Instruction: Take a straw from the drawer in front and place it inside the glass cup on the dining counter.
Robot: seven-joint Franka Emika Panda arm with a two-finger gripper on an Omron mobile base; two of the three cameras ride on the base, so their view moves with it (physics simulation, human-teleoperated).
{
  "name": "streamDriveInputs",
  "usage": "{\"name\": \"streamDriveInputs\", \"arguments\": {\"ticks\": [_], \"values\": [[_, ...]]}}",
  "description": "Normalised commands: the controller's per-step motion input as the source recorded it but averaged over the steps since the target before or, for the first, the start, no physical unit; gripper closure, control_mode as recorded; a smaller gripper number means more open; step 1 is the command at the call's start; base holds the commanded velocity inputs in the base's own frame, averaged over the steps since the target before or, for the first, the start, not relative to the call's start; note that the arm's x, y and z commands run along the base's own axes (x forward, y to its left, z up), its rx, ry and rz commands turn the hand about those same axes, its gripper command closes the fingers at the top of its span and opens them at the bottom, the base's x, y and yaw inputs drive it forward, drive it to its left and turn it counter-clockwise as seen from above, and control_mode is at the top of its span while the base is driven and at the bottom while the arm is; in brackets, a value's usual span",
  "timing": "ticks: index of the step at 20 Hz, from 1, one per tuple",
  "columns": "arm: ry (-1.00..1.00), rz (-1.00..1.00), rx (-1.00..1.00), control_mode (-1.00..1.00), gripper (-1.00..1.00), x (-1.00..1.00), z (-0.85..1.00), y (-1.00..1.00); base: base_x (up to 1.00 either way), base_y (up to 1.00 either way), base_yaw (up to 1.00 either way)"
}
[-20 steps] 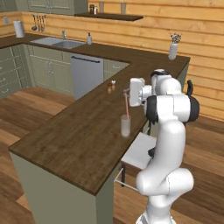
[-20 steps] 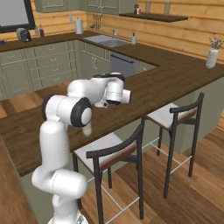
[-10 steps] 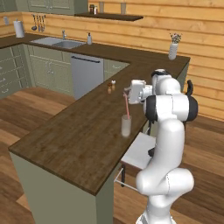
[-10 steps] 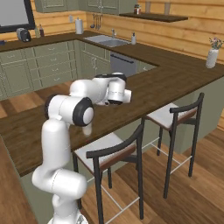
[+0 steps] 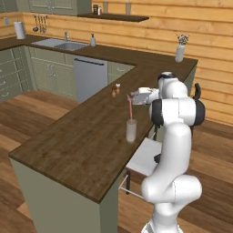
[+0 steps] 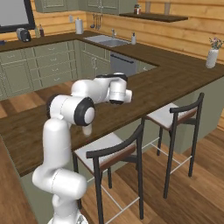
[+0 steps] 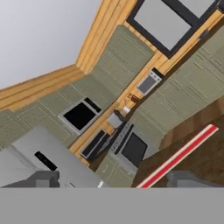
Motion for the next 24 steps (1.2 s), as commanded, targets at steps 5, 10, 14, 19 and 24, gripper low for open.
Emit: {"name": "streamDriveInputs", "arguments": {"ticks": [5, 10, 14, 19, 24], "values": [[-0.26, 0.03, 0.00, -1.00, -1.00, -0.17, 0.00, 0.00, 0.00, 0.00, 0.00], [-0.25, 0.00, 0.00, -1.00, -1.00, -0.54, 0.00, 0.00, 0.00, 0.00, 0.00], [-0.27, 0.00, 0.00, -1.00, -1.00, -0.23, 0.00, 0.00, 0.00, 0.00, 0.00], [-0.24, 0.00, 0.00, -1.00, -1.00, -0.02, 0.00, 0.00, 0.00, 0.00, 0.00], [-0.25, 0.01, 0.00, -1.00, -1.00, 0.03, 0.00, 0.00, 0.00, 0.00, 0.00]]}}
